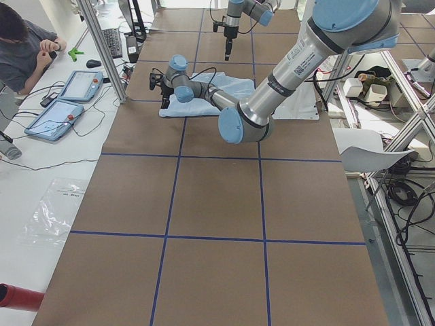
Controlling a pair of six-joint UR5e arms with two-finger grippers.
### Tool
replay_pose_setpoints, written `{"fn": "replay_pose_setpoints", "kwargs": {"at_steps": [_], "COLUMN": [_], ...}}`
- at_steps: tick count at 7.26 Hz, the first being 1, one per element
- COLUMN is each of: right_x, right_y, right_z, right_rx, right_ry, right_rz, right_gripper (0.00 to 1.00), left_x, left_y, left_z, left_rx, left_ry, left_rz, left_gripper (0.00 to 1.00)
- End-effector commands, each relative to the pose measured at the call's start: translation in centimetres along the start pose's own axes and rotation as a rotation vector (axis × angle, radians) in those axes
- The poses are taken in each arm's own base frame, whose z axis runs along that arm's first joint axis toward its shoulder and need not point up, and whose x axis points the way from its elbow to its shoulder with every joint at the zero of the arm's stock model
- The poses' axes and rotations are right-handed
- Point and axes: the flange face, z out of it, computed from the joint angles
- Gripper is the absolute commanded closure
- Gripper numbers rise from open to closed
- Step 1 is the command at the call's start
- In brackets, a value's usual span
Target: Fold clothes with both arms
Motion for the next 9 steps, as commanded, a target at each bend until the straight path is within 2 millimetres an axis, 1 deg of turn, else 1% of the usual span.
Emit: {"fn": "replay_pose_setpoints", "kwargs": {"at_steps": [1, 2, 3, 4, 5, 6, 7, 8, 9], "right_x": [0.4, 0.2, -0.1, -0.2, -0.2, -0.3, -0.3, -0.3, -0.3], "right_y": [0.4, 1.1, 1.8, 2.2, 2.3, 2.3, 2.4, 2.4, 2.4], "right_z": [0.4, 0.6, 0.9, 1.1, 1.2, 1.0, 0.8, 0.9, 0.9], "right_rx": [-0.009, -0.022, -0.034, -0.042, -0.044, -0.044, -0.046, -0.046, -0.048], "right_ry": [0.008, 0.007, 0.005, 0.005, 0.005, 0.001, -0.004, -0.002, -0.003], "right_rz": [-0.002, 0.001, -0.001, -0.006, -0.012, -0.016, -0.017, -0.017, -0.021], "right_gripper": [0.00, 0.00, 0.00, 0.00, 0.00, 0.00, 0.00, 0.00, 0.00], "left_x": [-1.8, -3.5, -4.2, -5.3, -6.5, -5.8, -4.5, -3.7, -3.1], "left_y": [2.3, 4.7, 8.4, 13.3, 17.3, 21.3, 26.6, 30.6, 35.5], "left_z": [-6.3, -9.6, -12.2, -14.0, -15.1, -14.2, -13.3, -13.1, -13.0], "left_rx": [-0.047, -0.100, -0.143, -0.199, -0.247, -0.283, -0.294, -0.325, -0.364], "left_ry": [0.042, 0.051, 0.061, 0.068, 0.066, 0.052, 0.045, 0.041, 0.021], "left_rz": [-0.005, -0.019, -0.061, -0.096, -0.148, -0.220, -0.263, -0.302, -0.326], "left_gripper": [0.00, 0.00, 0.00, 0.00, 0.00, 0.00, 0.01, 0.01, 0.01]}}
